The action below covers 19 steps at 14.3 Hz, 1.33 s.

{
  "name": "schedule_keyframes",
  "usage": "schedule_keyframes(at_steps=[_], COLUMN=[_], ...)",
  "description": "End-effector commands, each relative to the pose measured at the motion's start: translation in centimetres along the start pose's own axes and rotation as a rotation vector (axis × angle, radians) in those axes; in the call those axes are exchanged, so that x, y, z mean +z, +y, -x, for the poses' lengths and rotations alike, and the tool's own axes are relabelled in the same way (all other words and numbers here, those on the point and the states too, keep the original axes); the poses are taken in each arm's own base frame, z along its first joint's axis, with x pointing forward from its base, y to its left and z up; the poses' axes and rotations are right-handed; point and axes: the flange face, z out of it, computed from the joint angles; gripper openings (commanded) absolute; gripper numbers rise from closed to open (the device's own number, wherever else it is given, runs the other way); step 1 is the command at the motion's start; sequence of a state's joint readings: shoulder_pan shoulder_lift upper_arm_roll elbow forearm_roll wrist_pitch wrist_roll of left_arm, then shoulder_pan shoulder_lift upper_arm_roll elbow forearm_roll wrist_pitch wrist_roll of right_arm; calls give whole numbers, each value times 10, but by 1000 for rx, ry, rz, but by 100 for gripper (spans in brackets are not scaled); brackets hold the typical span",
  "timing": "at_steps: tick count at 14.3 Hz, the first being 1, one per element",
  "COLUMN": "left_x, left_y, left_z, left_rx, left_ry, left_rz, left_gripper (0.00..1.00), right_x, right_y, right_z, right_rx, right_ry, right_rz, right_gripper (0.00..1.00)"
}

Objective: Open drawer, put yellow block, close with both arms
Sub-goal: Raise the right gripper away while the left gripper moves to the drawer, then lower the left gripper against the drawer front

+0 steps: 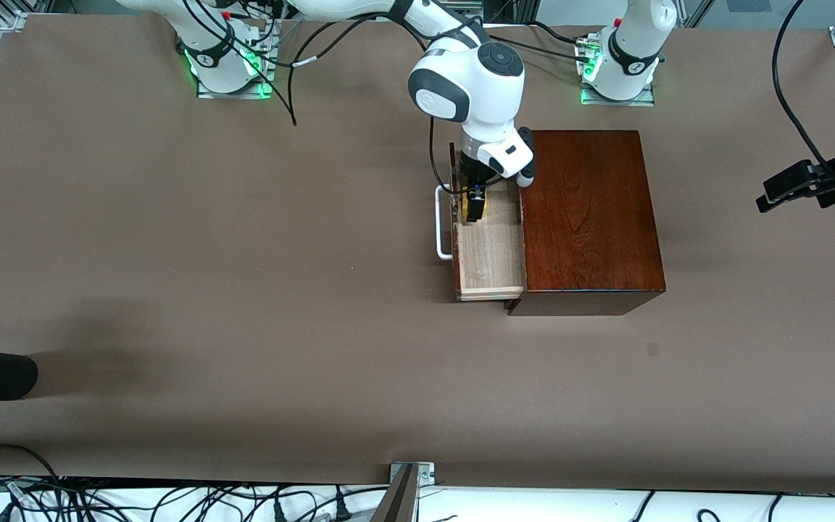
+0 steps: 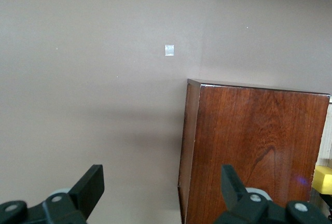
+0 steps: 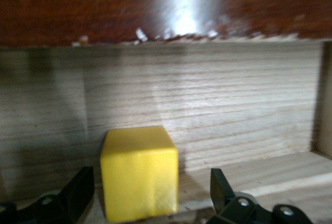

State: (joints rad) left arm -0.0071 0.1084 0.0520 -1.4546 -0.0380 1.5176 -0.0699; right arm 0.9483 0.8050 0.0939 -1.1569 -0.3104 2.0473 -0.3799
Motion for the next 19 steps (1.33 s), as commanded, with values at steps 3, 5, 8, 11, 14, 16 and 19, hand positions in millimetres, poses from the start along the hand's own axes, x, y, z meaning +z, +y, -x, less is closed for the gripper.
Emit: schedule_keyframes(at_steps=[3, 5, 8, 11, 14, 16, 19], left_x=[-7, -5, 10, 40, 56, 58, 89], left_y=[1, 7, 24, 73, 108, 153, 235], left_z=[-2, -1, -7, -11, -11, 1, 18], left_rx=[5, 16, 47, 143, 430, 638, 952], left_ry=[-3, -14, -37, -93, -119, -119, -130], left_rz=[21, 18, 21, 12, 37, 51, 100], left_gripper=[100, 100, 100, 100, 100, 100, 100], right_x=[-98, -141, -173, -196, -205, -219, -235], right_y=[59, 90, 176, 249, 287, 294, 284], right_z=[38, 70, 165, 266, 358, 392, 450], right_rx=[132, 207, 404, 610, 743, 791, 892], right_ry=[94, 113, 131, 208, 162, 150, 103], right_rz=[-33, -43, -92, -127, -143, -134, -164], right_gripper=[100, 100, 100, 100, 100, 100, 100])
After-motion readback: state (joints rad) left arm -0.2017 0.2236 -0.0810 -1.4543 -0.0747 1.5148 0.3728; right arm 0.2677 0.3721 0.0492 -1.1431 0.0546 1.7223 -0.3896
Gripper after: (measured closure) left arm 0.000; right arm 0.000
